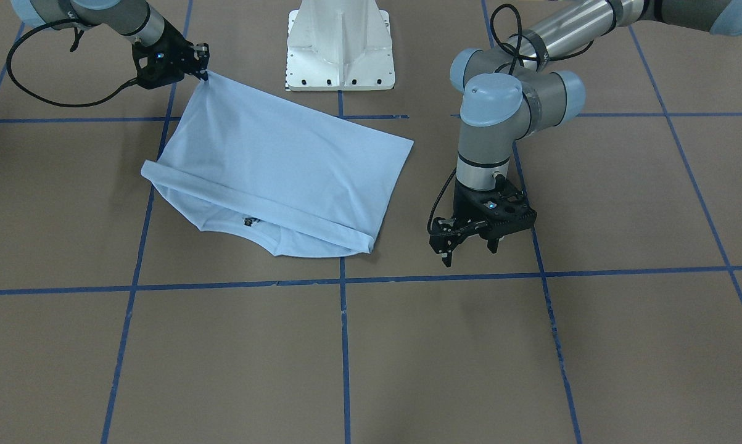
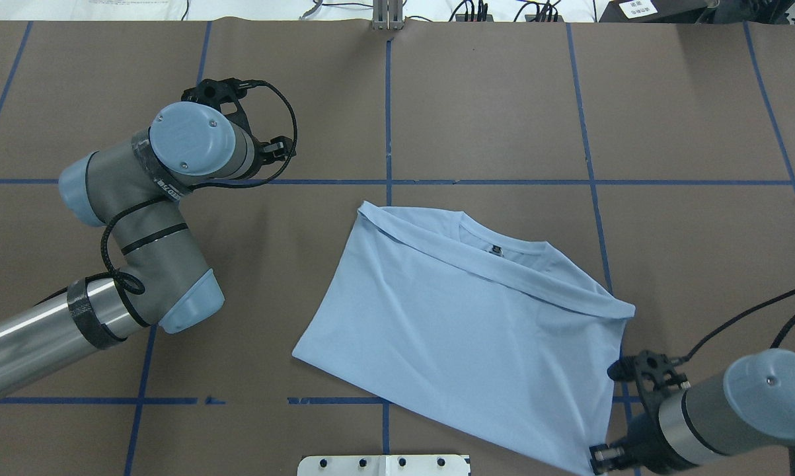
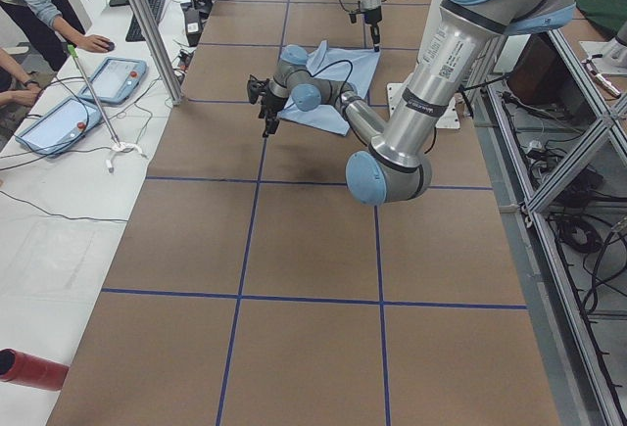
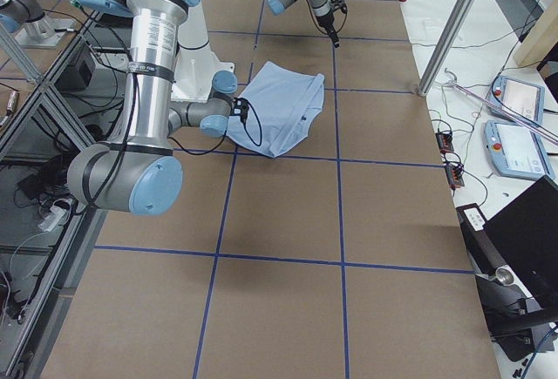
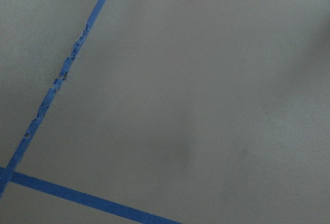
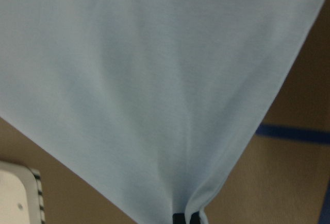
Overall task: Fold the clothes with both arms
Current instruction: 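Pull the shirt back with the right gripper while the left gripper moves to its corner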
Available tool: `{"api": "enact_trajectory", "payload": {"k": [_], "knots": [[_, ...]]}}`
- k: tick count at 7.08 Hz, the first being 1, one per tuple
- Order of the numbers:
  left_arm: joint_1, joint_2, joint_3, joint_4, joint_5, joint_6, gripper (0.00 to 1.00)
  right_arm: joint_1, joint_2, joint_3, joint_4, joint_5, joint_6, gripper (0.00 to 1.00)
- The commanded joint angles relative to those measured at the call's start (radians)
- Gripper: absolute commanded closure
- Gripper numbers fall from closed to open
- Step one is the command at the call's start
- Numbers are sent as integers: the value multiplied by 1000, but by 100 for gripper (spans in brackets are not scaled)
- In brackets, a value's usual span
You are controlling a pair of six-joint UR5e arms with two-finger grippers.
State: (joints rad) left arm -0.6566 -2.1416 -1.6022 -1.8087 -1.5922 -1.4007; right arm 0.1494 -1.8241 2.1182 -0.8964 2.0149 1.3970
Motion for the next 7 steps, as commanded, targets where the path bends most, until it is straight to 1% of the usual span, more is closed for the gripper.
{"api": "enact_trajectory", "payload": {"k": [1, 2, 3, 4, 5, 7], "knots": [[29, 5, -28, 2, -3, -26, 0, -117, -37, 11, 4, -1, 1, 0], [40, 6, -65, 5, -21, -26, 0, -102, -32, 14, 5, -2, 1, 0], [40, 29, -114, 6, -119, -26, 0, -29, -28, 17, 8, -8, -1, 0], [43, 69, -178, 18, -171, -49, 0, 54, 35, 16, 8, -15, -1, 0], [89, 106, -233, 17, -214, -139, 0, 150, 70, 17, 8, -21, -1, 0], [245, 118, -243, 17, -210, -426, 0, 315, 127, 28, 8, -21, -1, 0]]}}
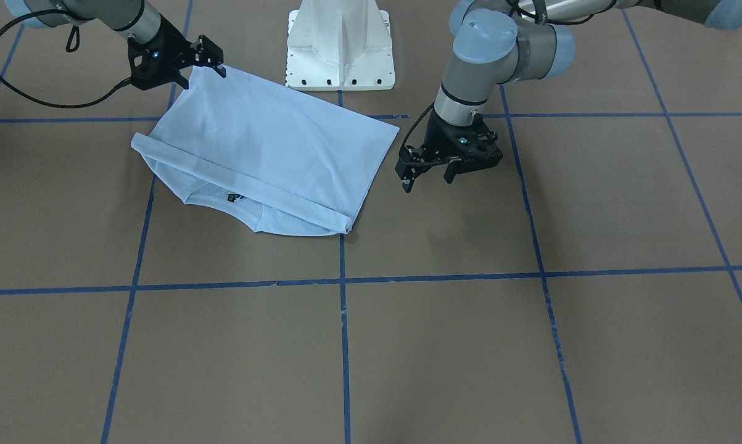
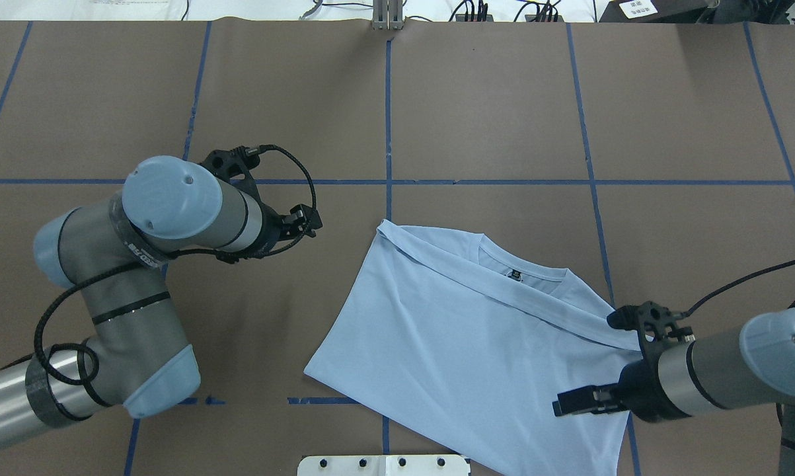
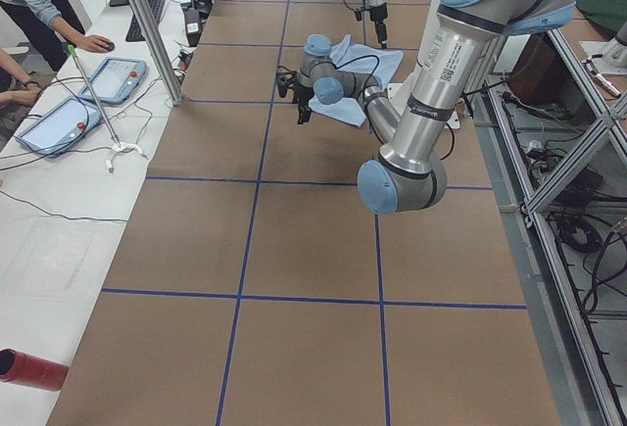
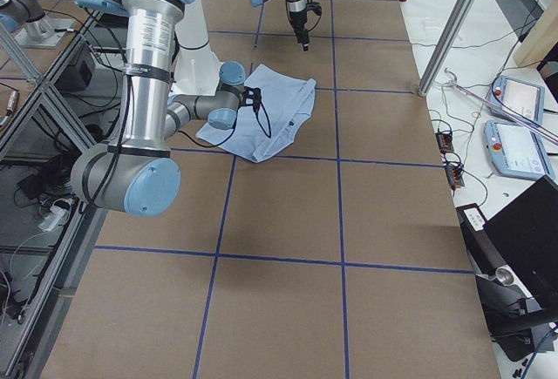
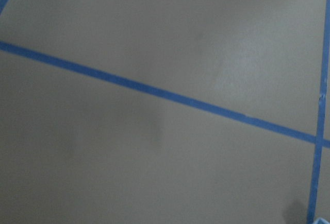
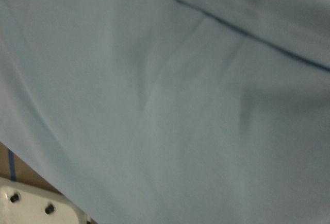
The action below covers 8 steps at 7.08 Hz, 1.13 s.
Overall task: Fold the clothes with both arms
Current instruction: 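Pull the shirt back with the right gripper while the left gripper moves to its corner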
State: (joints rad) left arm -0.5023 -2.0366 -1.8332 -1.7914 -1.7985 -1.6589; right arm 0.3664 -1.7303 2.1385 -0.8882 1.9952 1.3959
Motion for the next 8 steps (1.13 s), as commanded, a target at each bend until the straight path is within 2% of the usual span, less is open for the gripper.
{"api": "enact_trajectory", "payload": {"k": [1, 2, 3, 5, 8], "knots": [[150, 13, -12, -2, -1, -312, 1, 150, 53, 6, 0, 1, -5, 0], [197, 18, -12, 0, 5, -419, 3, 170, 67, 1, 0, -2, -5, 0], [238, 15, -12, 7, 51, -483, 6, 172, 78, -5, -1, -3, -5, 0], [248, 18, -11, 12, 56, -507, 11, 172, 92, -14, -1, -6, -3, 0], [243, 30, -9, 10, 77, -507, 35, 172, 93, -15, -1, -6, -3, 0]]}}
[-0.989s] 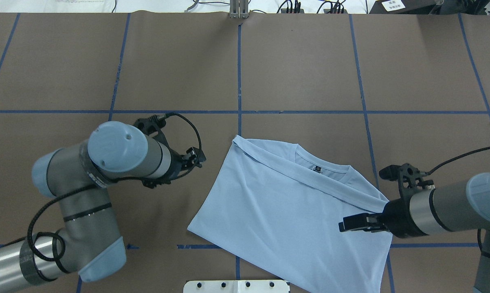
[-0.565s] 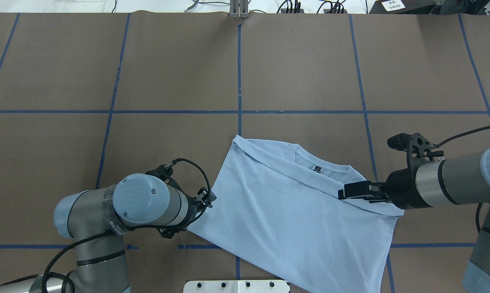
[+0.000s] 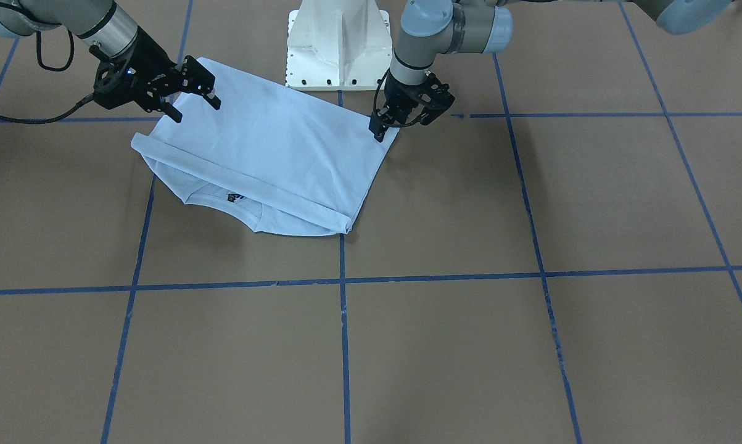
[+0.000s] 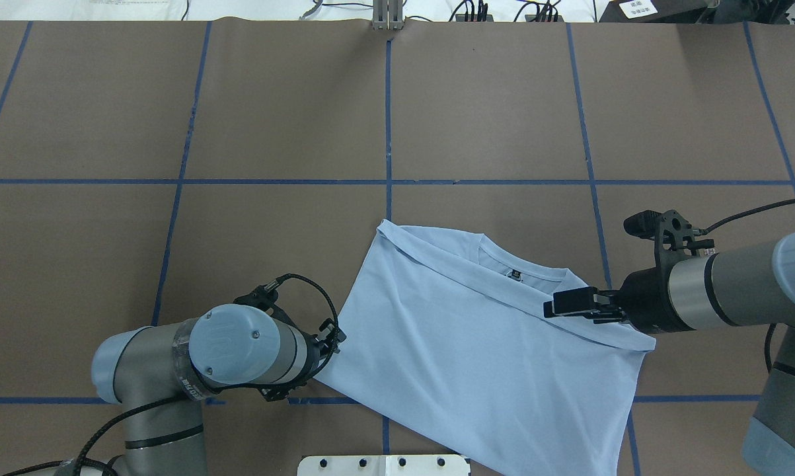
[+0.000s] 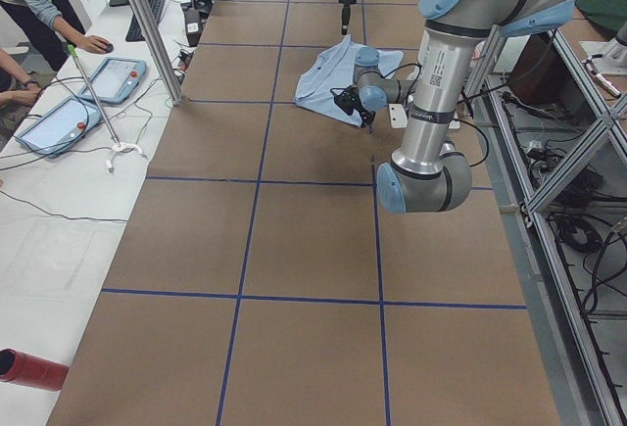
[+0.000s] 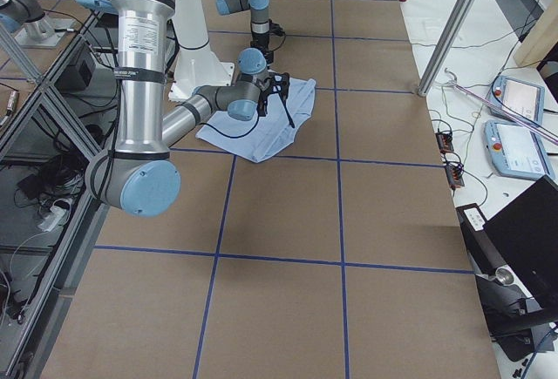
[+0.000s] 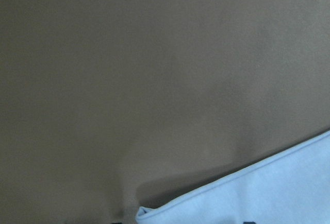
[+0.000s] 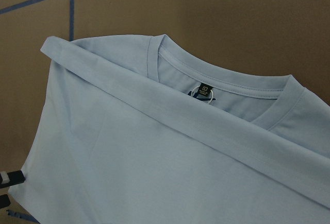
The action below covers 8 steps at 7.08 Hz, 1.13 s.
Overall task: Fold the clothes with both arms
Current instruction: 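Pull the shirt back with the right gripper while the left gripper moves to its corner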
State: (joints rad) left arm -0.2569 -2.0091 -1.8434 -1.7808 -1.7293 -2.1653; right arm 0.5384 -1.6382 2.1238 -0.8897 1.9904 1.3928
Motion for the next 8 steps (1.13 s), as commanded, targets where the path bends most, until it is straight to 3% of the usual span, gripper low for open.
{"api": "enact_trajectory", "payload": {"k": [1, 4, 5, 8], "knots": [[-4, 3, 0, 0, 8, -1, 49, 0, 1, -2, 0, -1, 0, 0], [4, 10, -5, 1, 8, -1, 80, 0, 1, -5, 0, -1, 0, 0], [5, 10, -10, 1, 8, -1, 99, 0, 1, -10, 0, 1, 0, 0], [1, -3, -52, 89, 5, 28, 100, 0, 3, -10, 0, 1, 2, 0]]}}
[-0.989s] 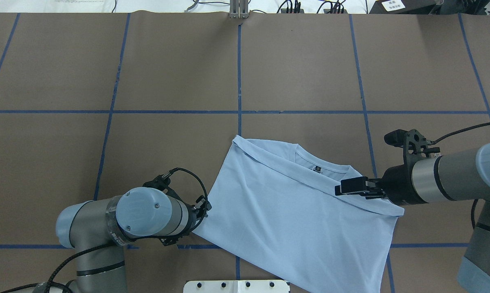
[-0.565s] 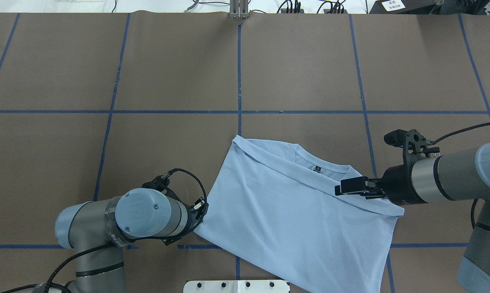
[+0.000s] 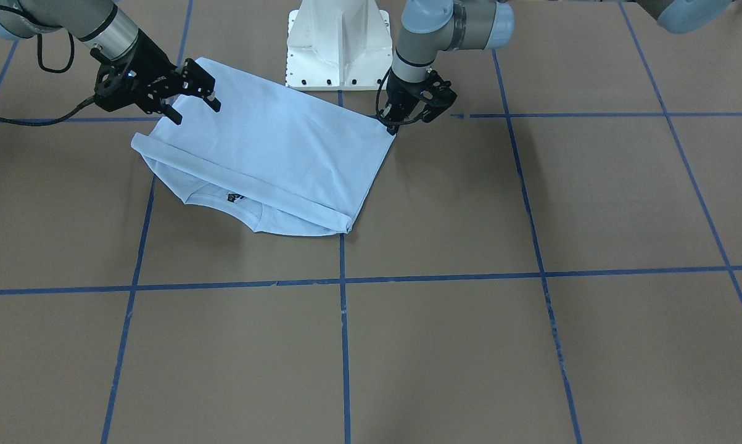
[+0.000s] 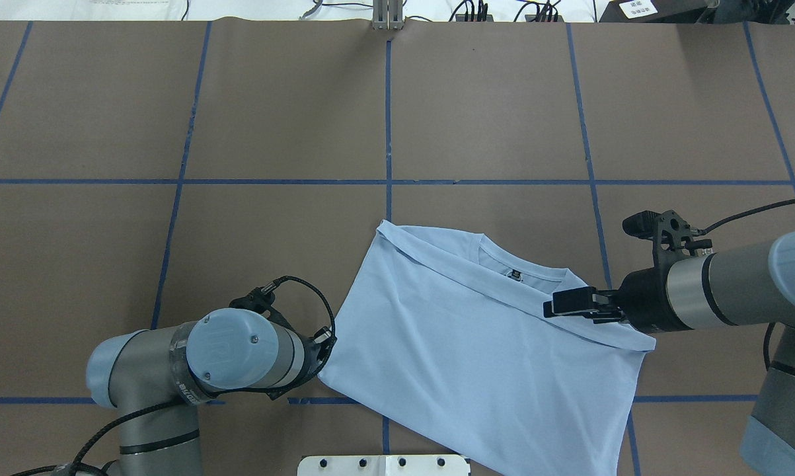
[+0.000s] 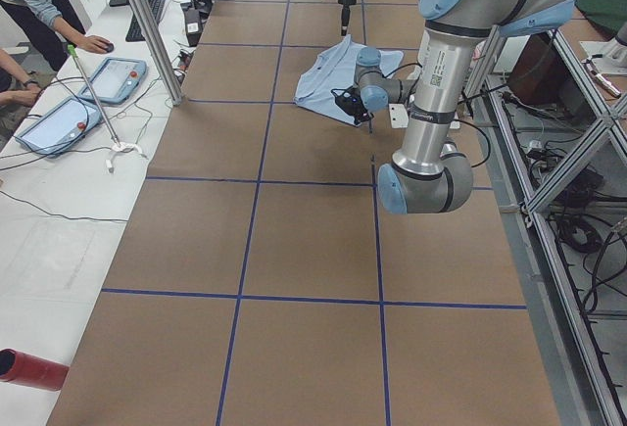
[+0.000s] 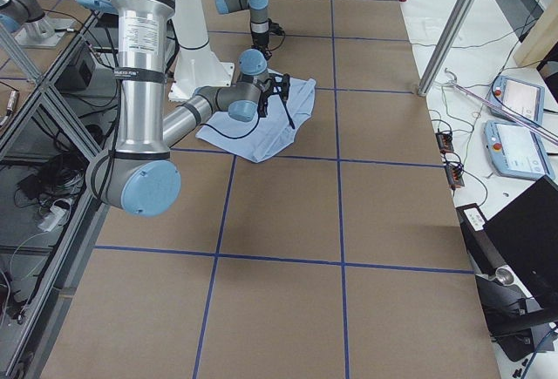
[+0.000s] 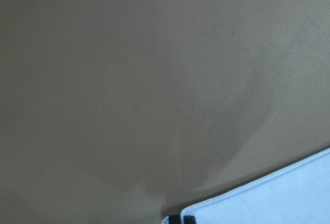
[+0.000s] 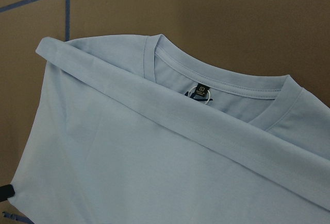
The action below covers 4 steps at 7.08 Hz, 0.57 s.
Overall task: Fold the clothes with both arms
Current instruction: 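Pull the shirt back with the right gripper while the left gripper moves to its corner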
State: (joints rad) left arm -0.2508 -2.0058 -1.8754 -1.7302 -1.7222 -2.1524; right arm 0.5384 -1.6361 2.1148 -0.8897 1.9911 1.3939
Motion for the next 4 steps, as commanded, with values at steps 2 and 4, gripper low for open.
{"api": "enact_trajectory", "payload": {"k": [2, 4], "knots": [[-91, -57, -11, 43, 1, 22, 100, 0, 2, 2, 0, 0, 2, 0], [-197, -123, 65, 40, 6, 28, 100, -2, 7, -1, 2, 2, 2, 0]]}}
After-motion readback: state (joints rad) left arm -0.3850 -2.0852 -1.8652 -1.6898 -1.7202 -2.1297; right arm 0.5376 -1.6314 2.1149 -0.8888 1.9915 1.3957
